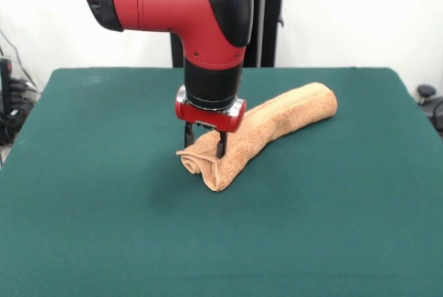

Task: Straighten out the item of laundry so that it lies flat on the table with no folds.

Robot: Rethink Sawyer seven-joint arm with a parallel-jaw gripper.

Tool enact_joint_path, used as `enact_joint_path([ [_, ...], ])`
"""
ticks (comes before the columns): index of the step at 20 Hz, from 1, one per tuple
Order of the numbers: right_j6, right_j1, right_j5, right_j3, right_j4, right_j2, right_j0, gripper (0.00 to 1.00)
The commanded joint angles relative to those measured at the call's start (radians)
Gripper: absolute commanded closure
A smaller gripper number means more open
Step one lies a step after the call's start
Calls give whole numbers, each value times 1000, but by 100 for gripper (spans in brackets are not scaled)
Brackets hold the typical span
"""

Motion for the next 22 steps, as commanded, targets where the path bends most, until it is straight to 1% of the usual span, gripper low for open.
enact_joint_path([
  [1,-36,104,-114,-15,-42,94,13,0],
  [5,-27,106,-121,-13,-40,91,12,0],
  [12,15,113,-92,-23,-13,71,25,0],
  [22,-10,185,-90,-86,-17,86,22,0],
])
